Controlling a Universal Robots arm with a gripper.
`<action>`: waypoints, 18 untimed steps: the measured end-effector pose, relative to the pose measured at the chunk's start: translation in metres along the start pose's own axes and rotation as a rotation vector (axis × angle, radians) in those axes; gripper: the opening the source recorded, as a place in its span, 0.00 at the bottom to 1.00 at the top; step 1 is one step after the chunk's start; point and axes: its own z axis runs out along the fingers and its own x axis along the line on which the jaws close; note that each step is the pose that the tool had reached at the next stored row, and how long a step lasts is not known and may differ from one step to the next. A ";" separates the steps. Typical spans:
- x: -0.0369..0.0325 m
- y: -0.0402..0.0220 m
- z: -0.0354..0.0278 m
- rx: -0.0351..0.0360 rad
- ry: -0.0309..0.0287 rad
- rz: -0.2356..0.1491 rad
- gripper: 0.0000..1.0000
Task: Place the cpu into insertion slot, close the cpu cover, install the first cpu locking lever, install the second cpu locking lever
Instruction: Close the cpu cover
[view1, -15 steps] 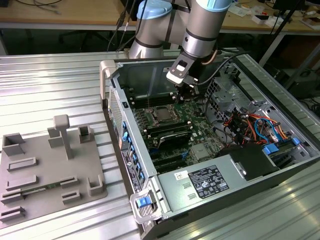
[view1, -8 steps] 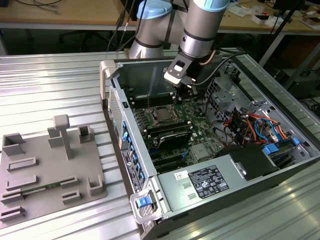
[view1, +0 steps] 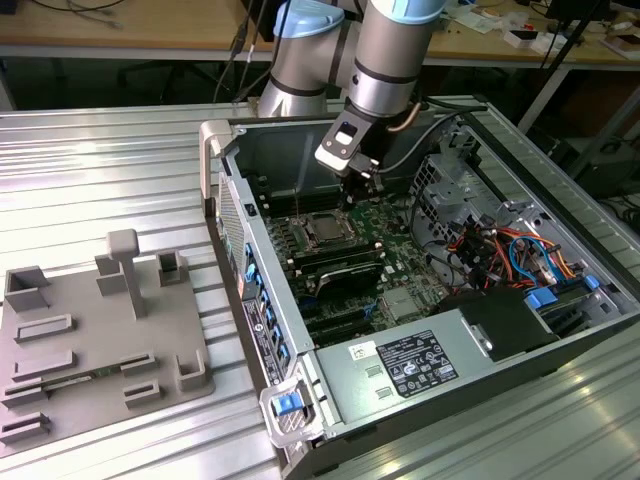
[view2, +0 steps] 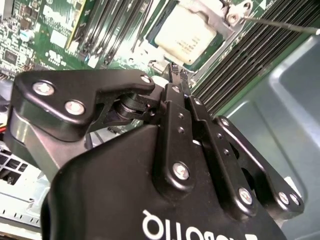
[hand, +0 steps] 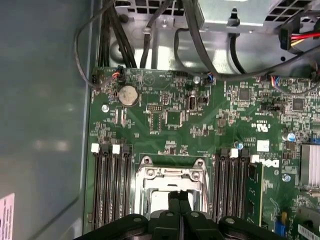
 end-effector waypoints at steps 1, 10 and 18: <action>0.0002 -0.0032 0.0003 0.0000 0.0003 0.000 0.11; 0.0011 -0.0171 0.0019 -0.0003 0.0047 0.000 0.11; 0.0010 -0.0173 0.0020 -0.0002 0.0050 0.000 0.11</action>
